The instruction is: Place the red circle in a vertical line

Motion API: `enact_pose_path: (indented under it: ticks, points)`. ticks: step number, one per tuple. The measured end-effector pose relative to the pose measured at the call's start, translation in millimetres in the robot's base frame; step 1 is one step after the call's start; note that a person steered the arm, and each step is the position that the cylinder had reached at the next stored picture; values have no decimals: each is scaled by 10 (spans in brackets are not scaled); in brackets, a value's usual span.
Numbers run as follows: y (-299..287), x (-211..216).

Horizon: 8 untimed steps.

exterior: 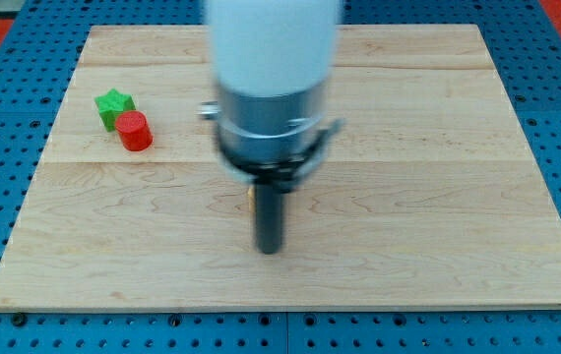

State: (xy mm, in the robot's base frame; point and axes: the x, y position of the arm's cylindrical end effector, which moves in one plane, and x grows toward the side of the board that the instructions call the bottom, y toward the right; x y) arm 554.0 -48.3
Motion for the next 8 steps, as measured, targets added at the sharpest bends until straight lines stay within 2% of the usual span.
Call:
enact_pose_path:
  ticks: [1,2,3,5,6,7,8]
  points:
    - [-1317,-537]
    - [-2140,-1342]
    - [-2373,-1615]
    - [-1934,-1853]
    - [-1537,-1726]
    - [-1218,-1315]
    - [-1168,-958]
